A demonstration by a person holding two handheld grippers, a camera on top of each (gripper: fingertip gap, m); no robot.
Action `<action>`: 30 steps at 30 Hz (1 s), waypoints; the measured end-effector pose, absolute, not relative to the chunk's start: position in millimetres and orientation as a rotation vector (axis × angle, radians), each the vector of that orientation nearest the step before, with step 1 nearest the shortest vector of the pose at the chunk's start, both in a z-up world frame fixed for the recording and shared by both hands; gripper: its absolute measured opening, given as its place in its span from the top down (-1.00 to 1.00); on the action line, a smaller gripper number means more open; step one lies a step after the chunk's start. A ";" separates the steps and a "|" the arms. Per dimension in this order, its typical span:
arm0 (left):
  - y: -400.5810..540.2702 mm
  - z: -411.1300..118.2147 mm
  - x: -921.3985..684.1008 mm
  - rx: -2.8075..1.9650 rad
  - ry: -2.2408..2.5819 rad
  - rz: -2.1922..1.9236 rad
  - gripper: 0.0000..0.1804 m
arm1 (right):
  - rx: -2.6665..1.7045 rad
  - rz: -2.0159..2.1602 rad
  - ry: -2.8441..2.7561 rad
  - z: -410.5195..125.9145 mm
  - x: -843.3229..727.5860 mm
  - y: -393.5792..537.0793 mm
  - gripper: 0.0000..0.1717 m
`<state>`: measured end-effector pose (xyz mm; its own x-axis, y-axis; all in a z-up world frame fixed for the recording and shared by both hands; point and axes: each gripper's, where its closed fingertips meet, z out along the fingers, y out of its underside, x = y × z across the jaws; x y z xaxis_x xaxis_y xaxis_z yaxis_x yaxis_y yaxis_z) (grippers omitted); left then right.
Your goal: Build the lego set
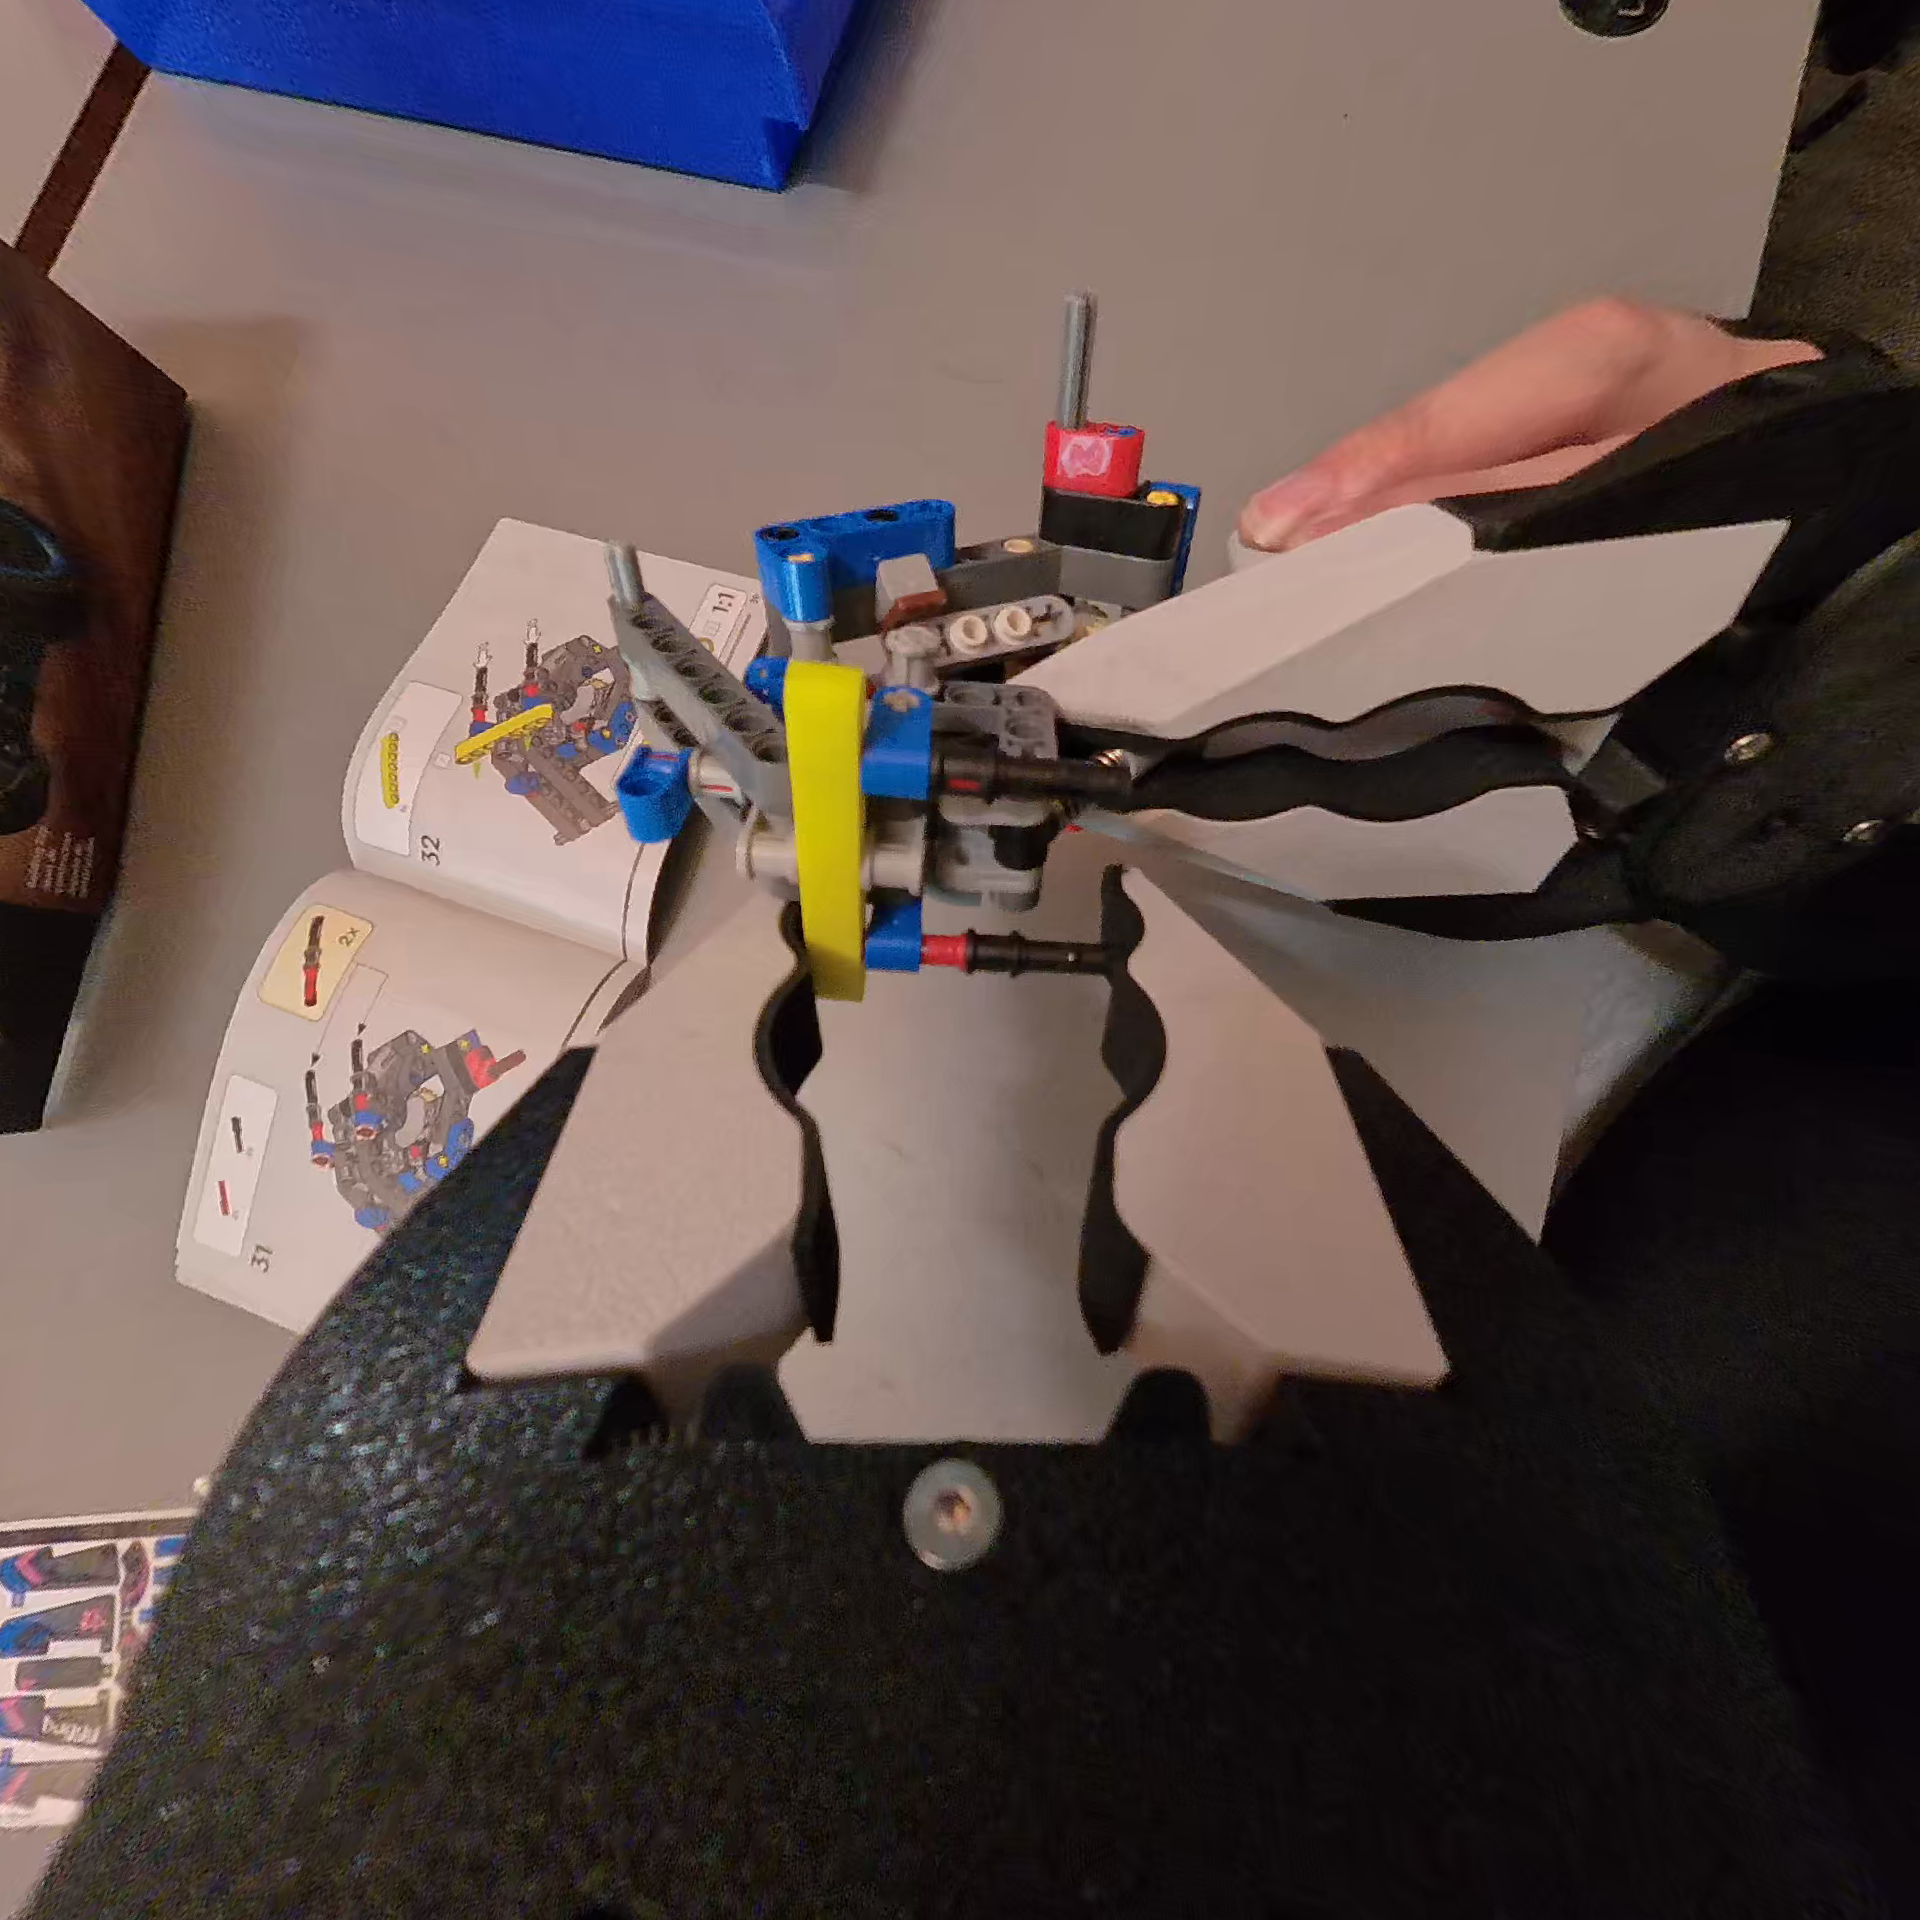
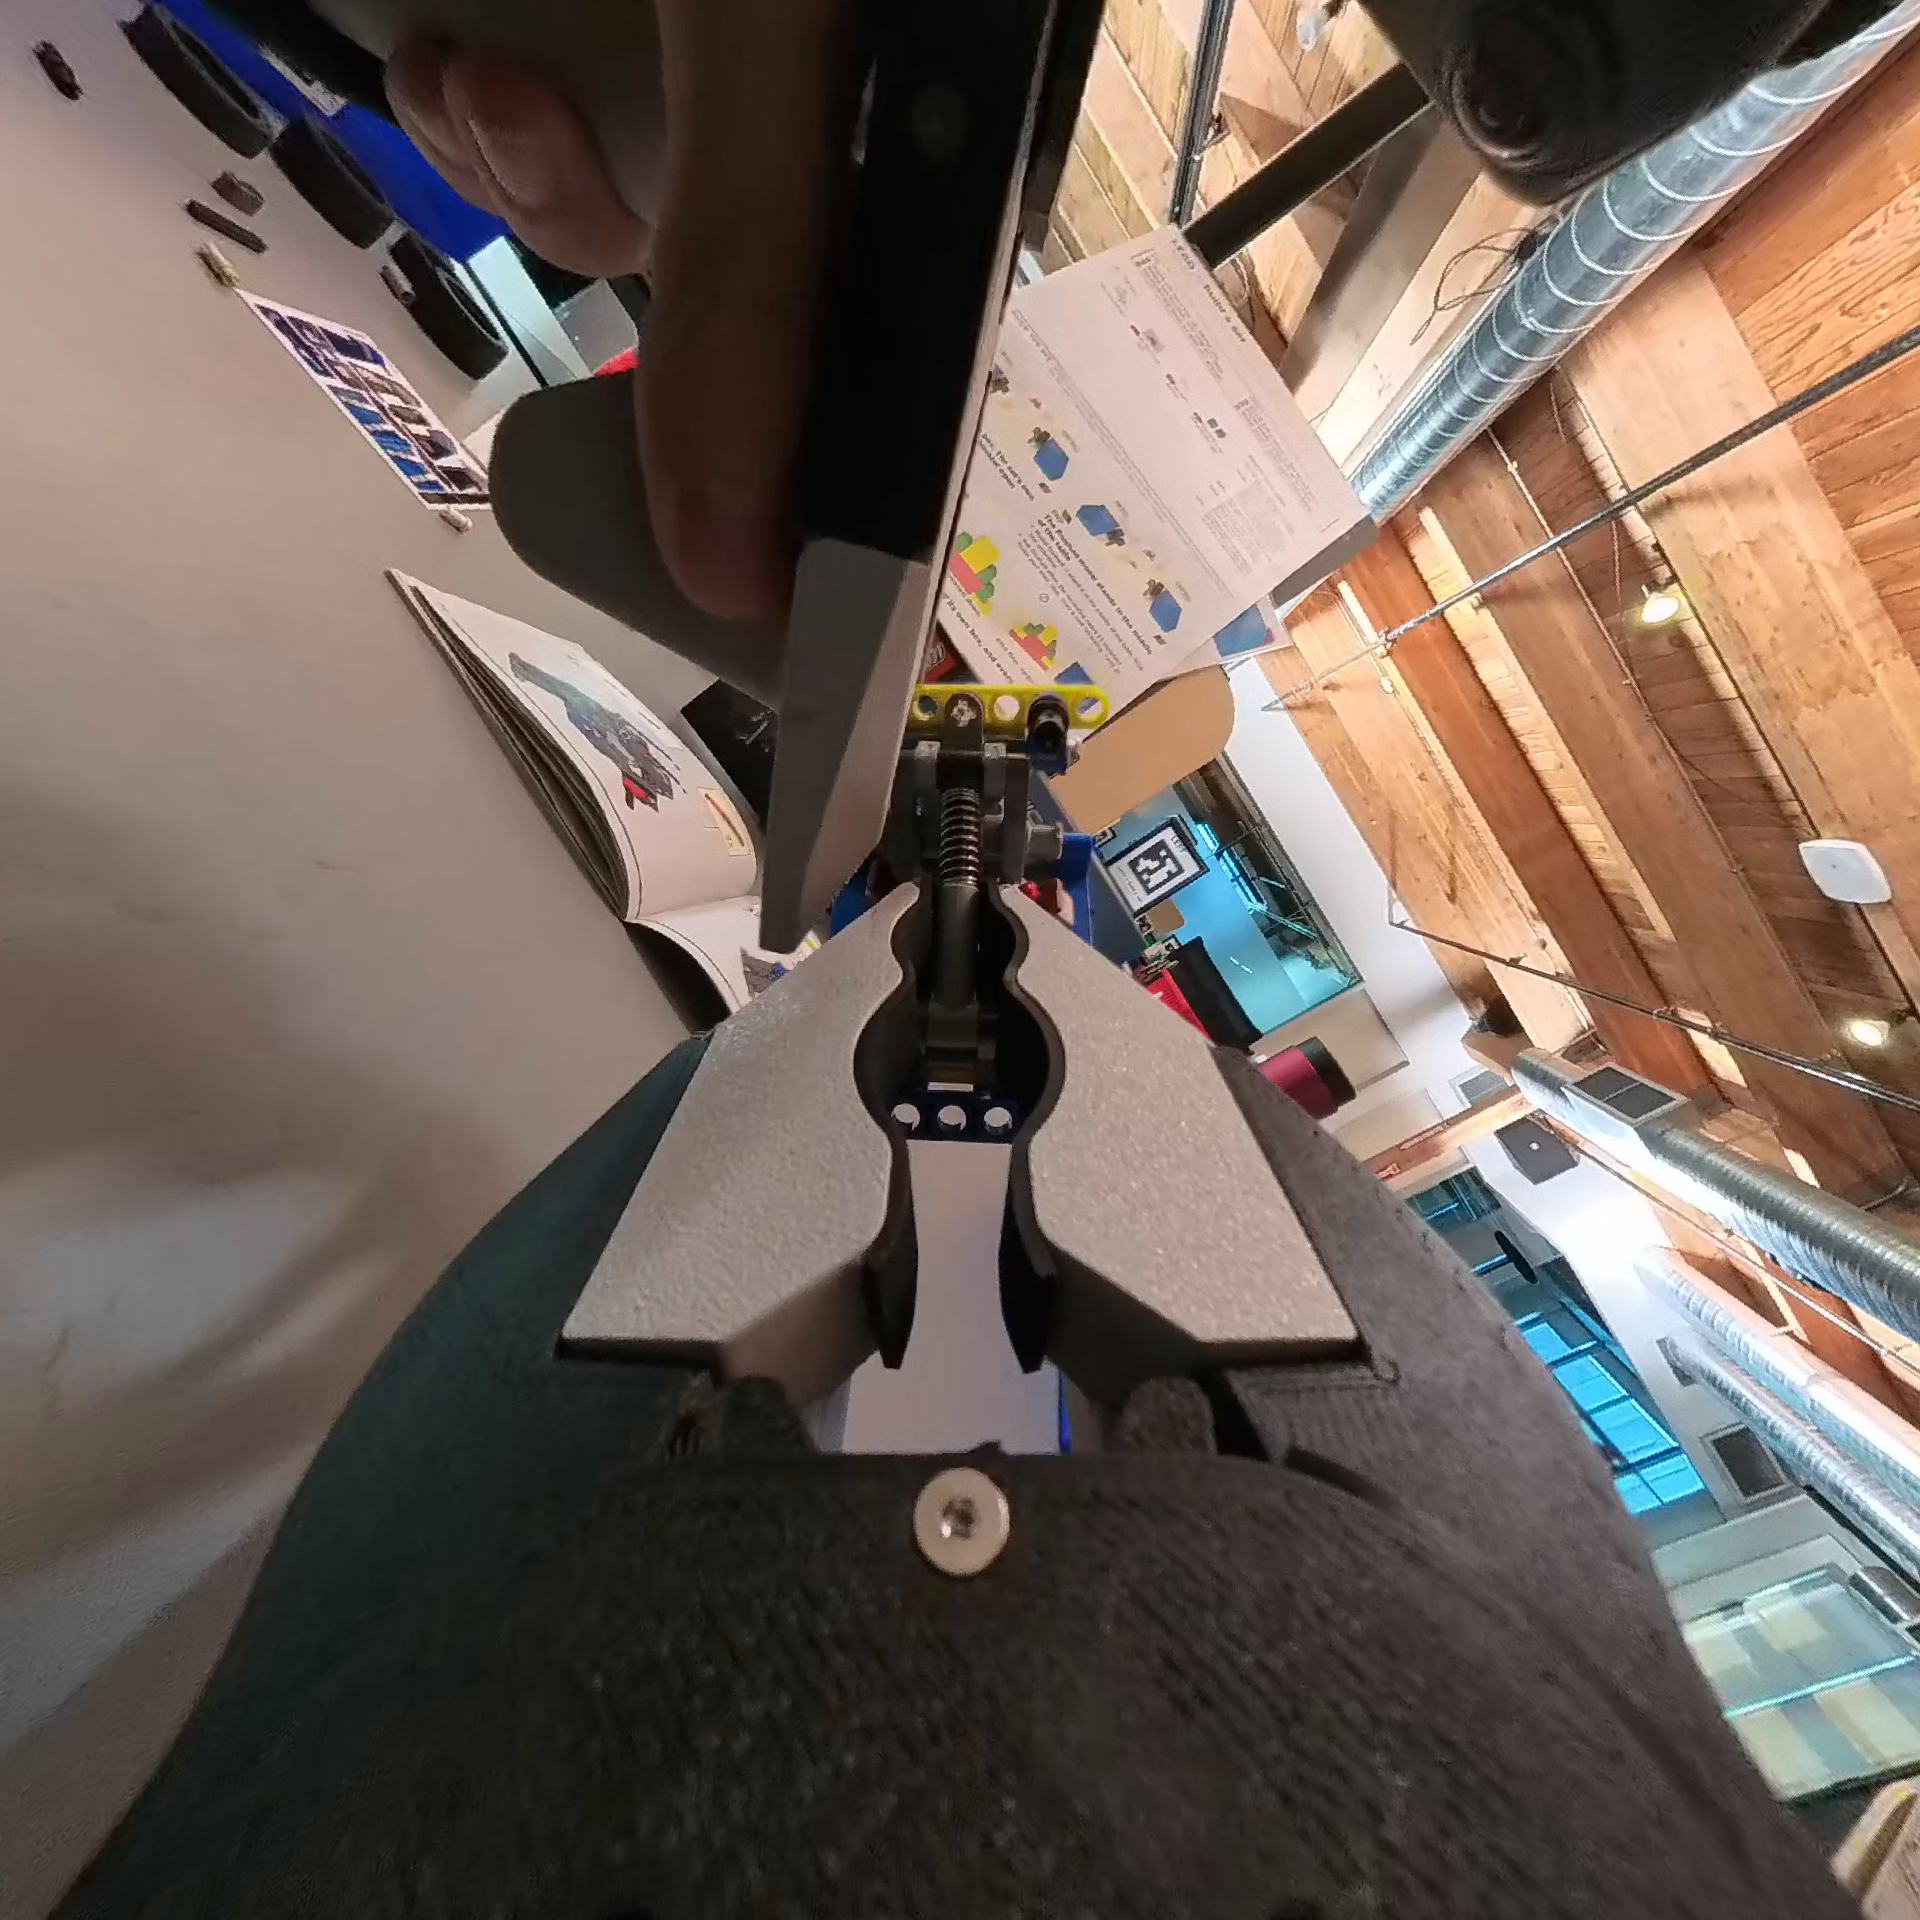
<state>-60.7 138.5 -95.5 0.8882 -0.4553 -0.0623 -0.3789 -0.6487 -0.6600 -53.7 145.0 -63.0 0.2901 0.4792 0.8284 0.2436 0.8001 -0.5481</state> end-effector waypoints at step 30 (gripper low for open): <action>99.8 -125.3 -63.9 -1.998 1.033 -0.294 0.43 | -1.121 1.040 -2.008 -152.4 -12.4 128.6 0.94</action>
<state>-63.9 99.8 -125.3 0.6317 -0.7582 -0.1616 -0.5594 -0.3015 -0.7721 -12.4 128.6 -152.4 -0.4568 0.8802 0.1286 0.4030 0.3337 -0.8522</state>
